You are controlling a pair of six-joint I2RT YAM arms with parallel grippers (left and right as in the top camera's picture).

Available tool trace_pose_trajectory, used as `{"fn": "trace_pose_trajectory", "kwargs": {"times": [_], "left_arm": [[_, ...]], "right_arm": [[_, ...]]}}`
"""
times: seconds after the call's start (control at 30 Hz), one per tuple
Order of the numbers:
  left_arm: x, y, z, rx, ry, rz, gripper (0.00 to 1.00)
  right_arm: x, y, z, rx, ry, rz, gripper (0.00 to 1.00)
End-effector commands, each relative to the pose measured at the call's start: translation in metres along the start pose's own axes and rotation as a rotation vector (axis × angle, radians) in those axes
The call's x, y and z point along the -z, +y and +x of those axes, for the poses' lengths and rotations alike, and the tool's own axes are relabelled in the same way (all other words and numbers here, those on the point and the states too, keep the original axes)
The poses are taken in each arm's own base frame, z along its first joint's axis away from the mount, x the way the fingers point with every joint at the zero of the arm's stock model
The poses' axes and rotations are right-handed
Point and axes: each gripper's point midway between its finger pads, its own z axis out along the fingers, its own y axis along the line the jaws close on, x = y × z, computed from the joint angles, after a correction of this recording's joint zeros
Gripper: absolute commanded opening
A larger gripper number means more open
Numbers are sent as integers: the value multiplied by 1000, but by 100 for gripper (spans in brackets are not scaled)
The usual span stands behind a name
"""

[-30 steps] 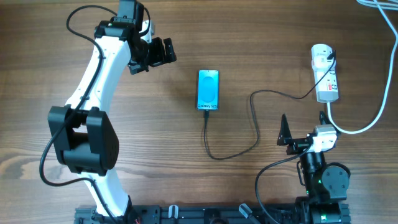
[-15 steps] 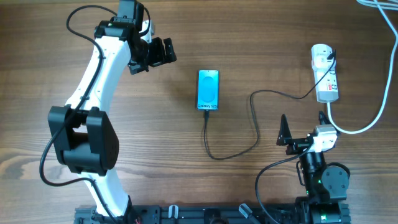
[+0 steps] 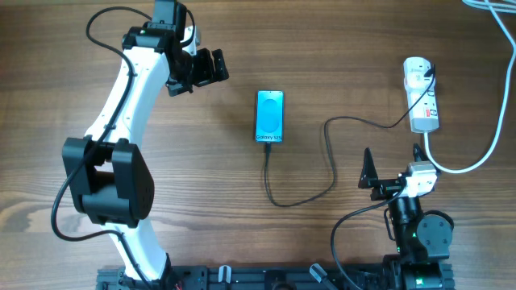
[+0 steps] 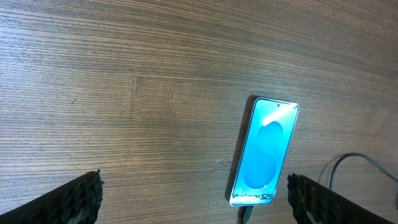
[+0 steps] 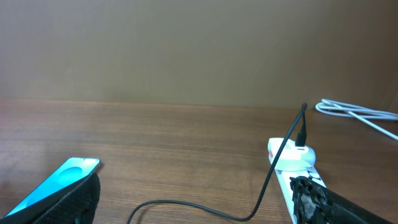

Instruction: Plug charger to phone and switch on socket

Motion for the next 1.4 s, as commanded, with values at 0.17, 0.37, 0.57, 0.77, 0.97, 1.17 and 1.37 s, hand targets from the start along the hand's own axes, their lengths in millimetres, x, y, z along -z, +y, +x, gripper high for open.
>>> {"fn": "trace_pose_trajectory", "kwargs": {"times": [0.17,0.37,0.57,0.77,0.97,1.17,1.37], "left_arm": [[-1,2,-1,-2,-1,-6,100],[0,4,-2,-2,-4,-13,100],[53,4,3,-24,-89,-75,100],[108,1,20,-139,-294,-51,100],[118,21,76,-140,-311,-56,100],[139,28,114,-269,-431,-37,100],[168,37,159,-304,-645,17,100]], "right_arm": [[1,0,-3,-12,-14,2,100],[1,0,-3,-12,-14,2,100],[1,0,-3,-12,-14,2,100],[1,0,-3,-12,-14,2,100],[1,0,-3,-12,-14,2,100],[1,0,-3,-12,-14,2,100],[1,0,-3,-12,-14,2,100]]}}
